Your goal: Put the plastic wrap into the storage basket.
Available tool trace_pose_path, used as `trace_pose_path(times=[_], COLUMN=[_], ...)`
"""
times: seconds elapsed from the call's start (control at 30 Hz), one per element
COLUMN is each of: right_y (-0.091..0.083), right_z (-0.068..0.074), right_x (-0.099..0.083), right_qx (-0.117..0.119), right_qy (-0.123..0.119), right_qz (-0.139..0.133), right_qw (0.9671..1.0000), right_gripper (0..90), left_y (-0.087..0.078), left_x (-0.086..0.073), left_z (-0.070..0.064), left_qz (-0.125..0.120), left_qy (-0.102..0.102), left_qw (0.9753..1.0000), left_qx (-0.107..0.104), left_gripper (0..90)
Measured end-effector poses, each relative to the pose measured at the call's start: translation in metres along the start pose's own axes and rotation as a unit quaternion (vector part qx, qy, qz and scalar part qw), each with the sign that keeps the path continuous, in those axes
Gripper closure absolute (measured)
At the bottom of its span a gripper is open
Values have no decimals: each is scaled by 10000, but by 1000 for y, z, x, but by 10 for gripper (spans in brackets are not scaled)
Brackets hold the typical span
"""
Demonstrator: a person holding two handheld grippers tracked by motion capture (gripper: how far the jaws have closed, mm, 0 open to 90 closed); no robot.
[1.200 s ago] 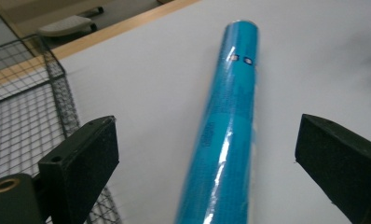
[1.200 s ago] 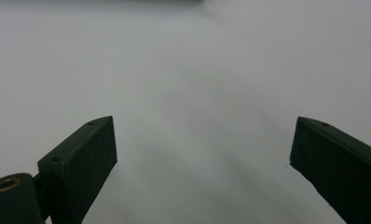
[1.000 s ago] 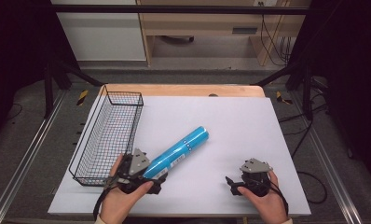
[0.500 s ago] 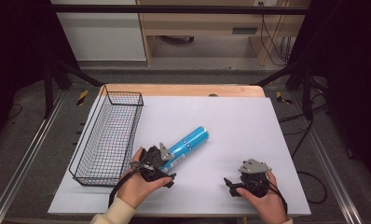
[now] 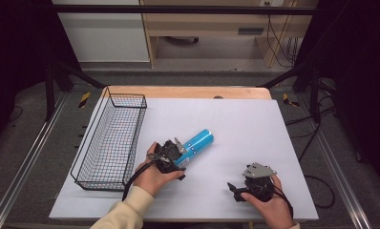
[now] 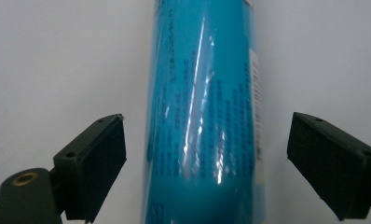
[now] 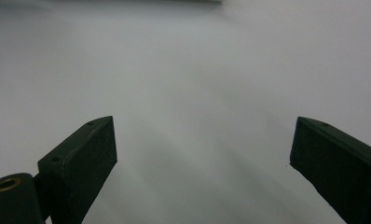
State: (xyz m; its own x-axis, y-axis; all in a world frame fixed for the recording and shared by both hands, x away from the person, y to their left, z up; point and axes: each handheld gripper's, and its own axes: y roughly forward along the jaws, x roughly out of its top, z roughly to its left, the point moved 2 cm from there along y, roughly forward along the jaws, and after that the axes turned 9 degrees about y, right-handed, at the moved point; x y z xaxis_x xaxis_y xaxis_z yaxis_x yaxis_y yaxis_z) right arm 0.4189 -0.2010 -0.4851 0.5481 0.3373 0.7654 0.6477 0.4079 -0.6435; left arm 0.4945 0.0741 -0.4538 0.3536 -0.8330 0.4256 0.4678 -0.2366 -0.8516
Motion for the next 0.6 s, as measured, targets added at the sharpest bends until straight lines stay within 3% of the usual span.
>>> trace_pose_path(times=[0.27, 0.53, 0.6], right_y=[0, 1, 0], right_z=[1, 1, 1], right_x=[0, 0, 0], right_qx=[60, 76, 73], right_qy=[-14, -39, -29], right_qz=[-3, 3, 4], right_qw=[10000, 10000, 10000], right_gripper=[77, 77, 77], left_y=[18, 25, 27], left_x=[8, 13, 14], left_z=[7, 12, 14], left_qz=[196, 274, 325], left_qy=[16, -30, -35], left_qw=[9997, 9994, 9990], left_qx=[-162, -195, -300], left_gripper=[146, 161, 181])
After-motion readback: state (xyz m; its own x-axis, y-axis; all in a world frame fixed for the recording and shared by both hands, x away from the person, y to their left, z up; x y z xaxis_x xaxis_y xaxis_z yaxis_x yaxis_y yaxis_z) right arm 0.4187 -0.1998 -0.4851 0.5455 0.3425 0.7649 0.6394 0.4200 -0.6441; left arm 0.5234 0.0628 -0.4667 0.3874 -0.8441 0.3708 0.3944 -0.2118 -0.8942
